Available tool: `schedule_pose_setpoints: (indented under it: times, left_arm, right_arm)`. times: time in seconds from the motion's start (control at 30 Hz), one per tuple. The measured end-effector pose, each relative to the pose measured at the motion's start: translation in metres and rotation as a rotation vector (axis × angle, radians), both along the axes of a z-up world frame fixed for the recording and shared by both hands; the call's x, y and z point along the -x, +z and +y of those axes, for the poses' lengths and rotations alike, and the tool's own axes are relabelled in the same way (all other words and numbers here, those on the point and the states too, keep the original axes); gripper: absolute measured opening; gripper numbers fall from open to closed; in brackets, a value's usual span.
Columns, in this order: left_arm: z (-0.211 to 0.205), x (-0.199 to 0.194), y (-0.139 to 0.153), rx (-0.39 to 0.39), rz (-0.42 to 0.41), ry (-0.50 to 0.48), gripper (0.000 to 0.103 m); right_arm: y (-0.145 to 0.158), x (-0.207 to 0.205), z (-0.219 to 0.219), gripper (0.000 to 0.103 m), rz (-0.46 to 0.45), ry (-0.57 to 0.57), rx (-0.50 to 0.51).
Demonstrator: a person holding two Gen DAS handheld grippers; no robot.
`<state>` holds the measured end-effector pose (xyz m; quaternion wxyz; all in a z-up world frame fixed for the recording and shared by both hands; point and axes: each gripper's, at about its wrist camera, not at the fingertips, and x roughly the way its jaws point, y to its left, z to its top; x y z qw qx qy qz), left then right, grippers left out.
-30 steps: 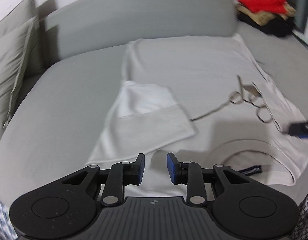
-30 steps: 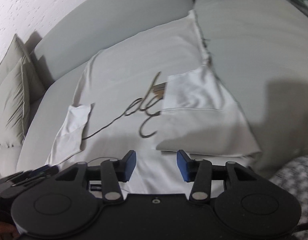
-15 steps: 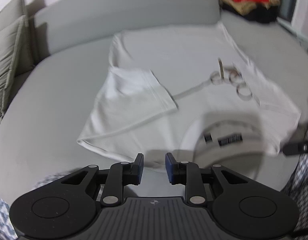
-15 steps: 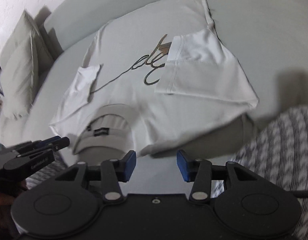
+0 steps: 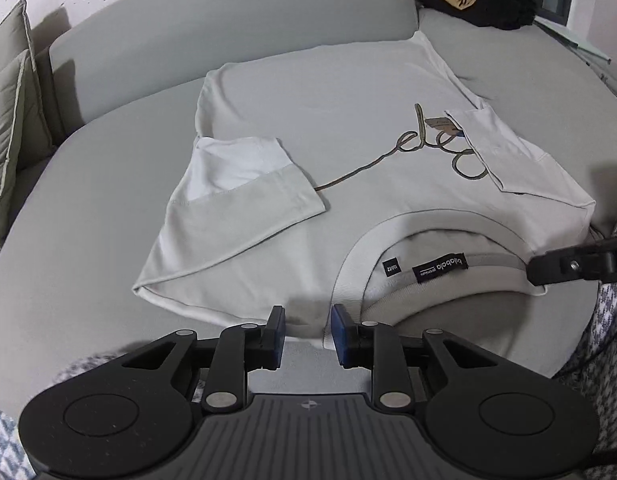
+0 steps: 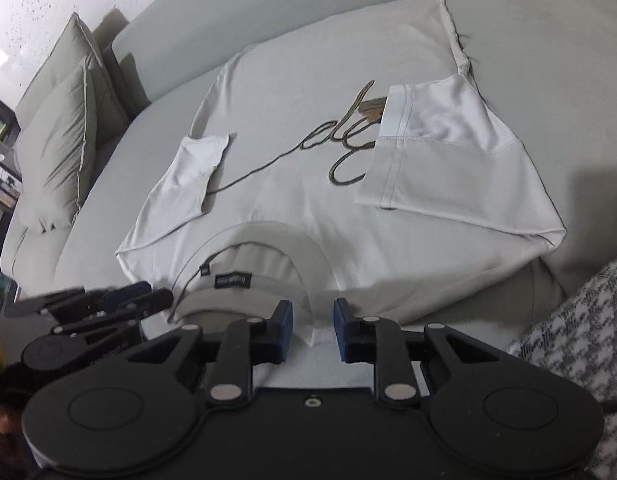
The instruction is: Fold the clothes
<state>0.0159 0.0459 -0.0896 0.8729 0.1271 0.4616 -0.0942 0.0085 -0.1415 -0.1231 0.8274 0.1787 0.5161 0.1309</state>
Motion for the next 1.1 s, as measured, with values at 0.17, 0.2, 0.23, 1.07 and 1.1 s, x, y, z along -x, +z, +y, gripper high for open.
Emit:
schedule_pose_setpoints:
  times: [0.17, 0.2, 0.23, 1.07, 1.1]
  left_arm:
    - [-0.001, -0.004, 0.020, -0.017, -0.034, 0.036, 0.033]
    - [-0.001, -0.005, 0.023, -0.014, -0.035, 0.041, 0.033]
    - [-0.002, -0.006, 0.026, -0.011, -0.036, 0.045, 0.034]
    - [0.060, -0.052, 0.129, 0.196, -0.162, 0.165, 0.075]
    - [0.063, -0.057, 0.131, 0.201, -0.165, 0.172, 0.077]
  right_arm:
    - [0.015, 0.001, -0.004, 0.028, -0.028, -0.021, -0.004]
    - [0.019, 0.001, -0.004, 0.031, -0.040, -0.026, 0.009]
    - [0.021, 0.000, -0.004, 0.033, -0.045, -0.029, 0.012]
    - [0.169, -0.030, -0.054, 0.085, -0.311, -0.175, -0.192]
    - [0.171, -0.034, -0.057, 0.086, -0.320, -0.181, -0.191]
